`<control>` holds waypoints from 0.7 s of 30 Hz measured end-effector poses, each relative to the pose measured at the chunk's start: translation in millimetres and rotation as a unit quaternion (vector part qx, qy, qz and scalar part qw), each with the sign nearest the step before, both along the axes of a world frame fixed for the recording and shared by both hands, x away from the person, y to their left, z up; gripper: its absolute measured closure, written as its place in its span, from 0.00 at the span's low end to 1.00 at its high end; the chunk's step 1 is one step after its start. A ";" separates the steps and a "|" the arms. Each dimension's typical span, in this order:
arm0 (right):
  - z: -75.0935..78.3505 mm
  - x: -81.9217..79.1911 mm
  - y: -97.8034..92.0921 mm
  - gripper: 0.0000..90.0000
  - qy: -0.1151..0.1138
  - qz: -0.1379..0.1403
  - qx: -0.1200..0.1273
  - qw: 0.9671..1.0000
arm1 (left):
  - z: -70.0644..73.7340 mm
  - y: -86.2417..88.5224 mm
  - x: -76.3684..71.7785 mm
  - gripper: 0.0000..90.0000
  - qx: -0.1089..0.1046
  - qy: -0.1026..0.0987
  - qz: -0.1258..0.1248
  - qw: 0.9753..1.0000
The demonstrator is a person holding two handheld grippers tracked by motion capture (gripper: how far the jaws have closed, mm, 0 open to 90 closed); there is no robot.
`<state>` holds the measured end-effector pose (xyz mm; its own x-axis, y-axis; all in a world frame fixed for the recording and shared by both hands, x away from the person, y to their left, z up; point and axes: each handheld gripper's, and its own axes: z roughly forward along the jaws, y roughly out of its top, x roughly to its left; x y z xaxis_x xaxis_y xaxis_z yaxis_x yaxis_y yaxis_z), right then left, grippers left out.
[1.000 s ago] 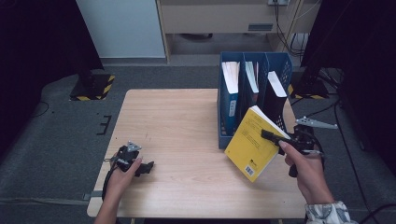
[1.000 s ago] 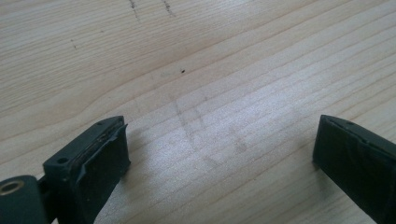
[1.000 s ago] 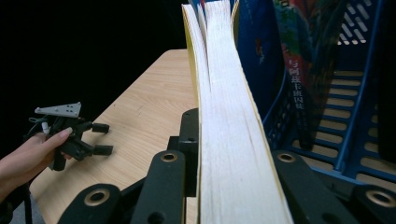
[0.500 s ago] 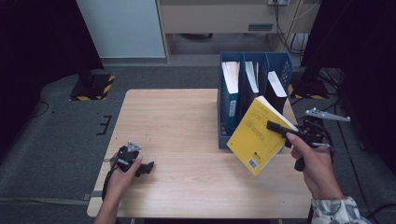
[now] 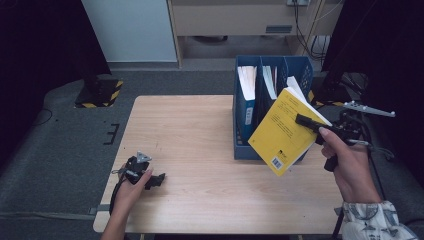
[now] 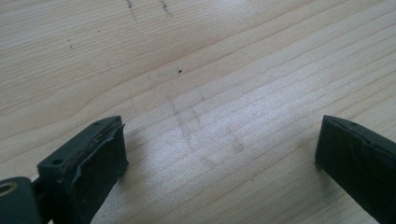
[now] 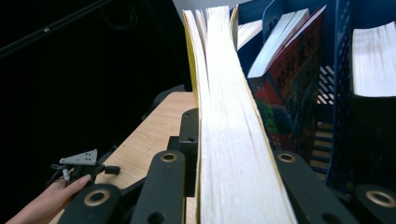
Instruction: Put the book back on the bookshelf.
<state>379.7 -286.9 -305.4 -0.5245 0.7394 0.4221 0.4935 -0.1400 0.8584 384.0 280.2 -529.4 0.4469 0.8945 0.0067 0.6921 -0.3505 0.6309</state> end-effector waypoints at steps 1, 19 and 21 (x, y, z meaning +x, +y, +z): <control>0.6 0.4 -1.0 0.83 -0.001 -0.001 -0.002 1.000 | 0.0 0.0 0.0 0.01 0.000 0.000 0.000 1.000; 7.7 8.0 -16.7 0.83 0.005 -0.027 -0.007 1.000 | -0.1 -0.3 0.1 0.01 0.000 0.000 -0.001 1.000; 6.4 9.2 -18.0 0.83 0.003 -0.029 -0.013 1.000 | -0.1 -0.3 0.1 0.01 0.000 0.000 -0.001 1.000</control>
<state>388.8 -304.9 -299.0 -0.4787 0.7790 0.4049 0.4903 -0.1454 0.8593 384.0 279.8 -529.5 0.4492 0.8934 0.0062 0.6914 -0.3520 0.6309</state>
